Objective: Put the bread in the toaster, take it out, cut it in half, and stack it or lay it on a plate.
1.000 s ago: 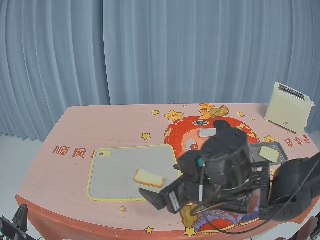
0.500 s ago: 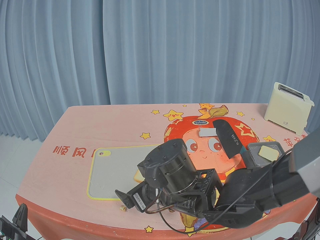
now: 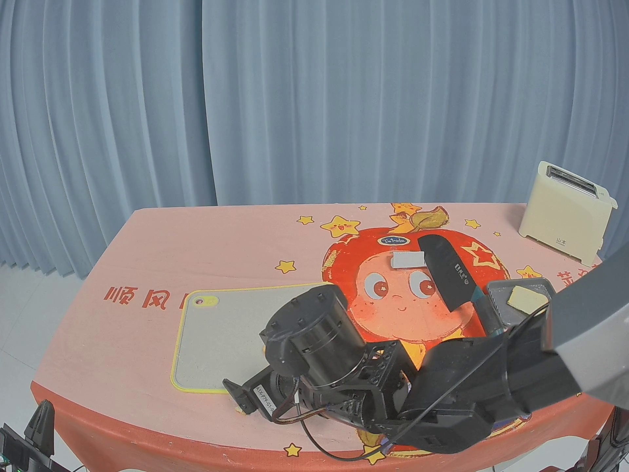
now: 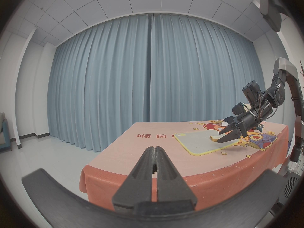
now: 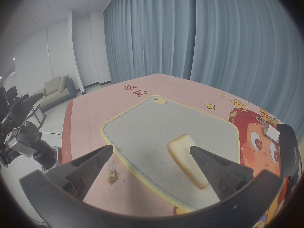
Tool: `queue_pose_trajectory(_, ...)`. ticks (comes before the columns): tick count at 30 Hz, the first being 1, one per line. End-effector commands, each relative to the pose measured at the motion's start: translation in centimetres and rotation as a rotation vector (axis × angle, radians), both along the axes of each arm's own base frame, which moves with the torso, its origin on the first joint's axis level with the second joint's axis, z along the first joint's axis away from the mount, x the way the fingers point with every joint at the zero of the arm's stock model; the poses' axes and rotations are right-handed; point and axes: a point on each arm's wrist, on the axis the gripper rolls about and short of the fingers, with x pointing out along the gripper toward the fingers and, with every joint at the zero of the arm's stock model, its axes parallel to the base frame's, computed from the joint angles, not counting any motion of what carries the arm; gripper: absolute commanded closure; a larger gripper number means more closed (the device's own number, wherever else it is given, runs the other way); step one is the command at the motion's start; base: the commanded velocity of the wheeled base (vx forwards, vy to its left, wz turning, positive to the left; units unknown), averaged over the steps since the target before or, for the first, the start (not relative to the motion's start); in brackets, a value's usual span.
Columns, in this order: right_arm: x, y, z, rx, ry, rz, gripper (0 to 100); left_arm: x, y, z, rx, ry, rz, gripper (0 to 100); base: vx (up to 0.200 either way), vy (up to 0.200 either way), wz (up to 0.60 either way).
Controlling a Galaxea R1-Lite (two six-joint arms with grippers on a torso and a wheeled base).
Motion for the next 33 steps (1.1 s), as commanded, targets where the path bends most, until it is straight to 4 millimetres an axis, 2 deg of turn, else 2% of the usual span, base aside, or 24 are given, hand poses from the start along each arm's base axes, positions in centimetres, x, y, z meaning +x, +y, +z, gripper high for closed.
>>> queue_pose_trajectory(1, 0.24, 0.56, -0.65, -0.006, 0.005, 0.002, 0, 0.14, 0.00, -0.49, 0.000, 0.019, -0.001, 100, 0.000, 0.000, 0.00)
queue_pose_trajectory(12, -0.10, 1.13, -0.28, 0.010, -0.001, 0.014, 0, 0.14, 0.00, -0.49, 0.000, 0.019, 0.001, 100, 0.000, 0.000, 0.00)
queue_pose_trajectory(33, 0.12, 1.45, -1.04, -0.007, -0.004, -0.003, 0, 0.14, 0.00, -0.49, 0.000, 0.019, 0.001, 100, 0.000, 0.000, 0.00)
